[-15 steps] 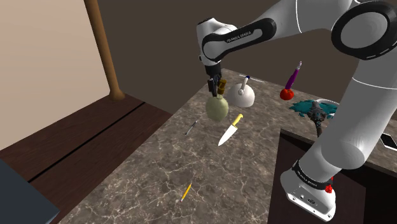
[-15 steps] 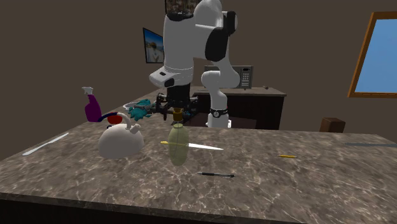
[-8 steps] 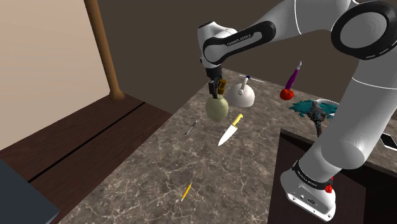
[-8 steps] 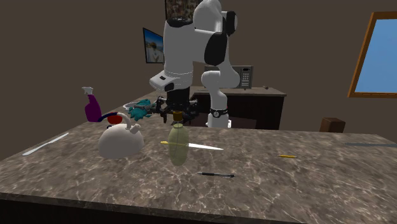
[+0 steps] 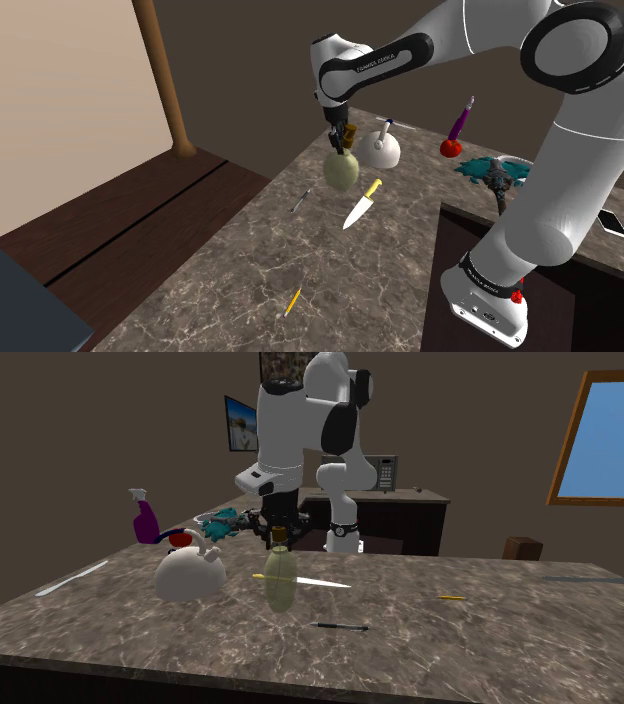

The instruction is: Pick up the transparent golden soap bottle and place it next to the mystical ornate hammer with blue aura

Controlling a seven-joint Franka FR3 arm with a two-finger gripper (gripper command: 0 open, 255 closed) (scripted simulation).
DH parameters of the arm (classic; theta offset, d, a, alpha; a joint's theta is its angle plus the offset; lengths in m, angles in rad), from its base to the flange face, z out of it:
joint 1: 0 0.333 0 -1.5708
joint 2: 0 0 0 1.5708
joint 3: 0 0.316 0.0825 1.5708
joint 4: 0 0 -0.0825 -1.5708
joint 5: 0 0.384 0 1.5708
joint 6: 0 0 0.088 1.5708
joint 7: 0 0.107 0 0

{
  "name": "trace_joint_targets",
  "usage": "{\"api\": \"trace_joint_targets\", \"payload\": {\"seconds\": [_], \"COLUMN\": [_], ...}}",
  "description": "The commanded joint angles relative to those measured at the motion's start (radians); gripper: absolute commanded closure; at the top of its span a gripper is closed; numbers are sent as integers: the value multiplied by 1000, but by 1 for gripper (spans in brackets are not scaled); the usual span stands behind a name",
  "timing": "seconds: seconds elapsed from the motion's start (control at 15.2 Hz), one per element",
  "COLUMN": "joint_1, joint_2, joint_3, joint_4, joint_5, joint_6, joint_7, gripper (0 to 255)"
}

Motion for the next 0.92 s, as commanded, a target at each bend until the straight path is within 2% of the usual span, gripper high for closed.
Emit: {"api": "trace_joint_targets", "payload": {"seconds": [0.0,0.26,0.86], "joint_1": [0,0,1], "joint_2": [0,0,-42], "joint_3": [0,0,2], "joint_4": [0,0,68], "joint_5": [0,0,9], "joint_6": [0,0,-108], "joint_7": [0,0,-22], "gripper": [255,255,255]}}
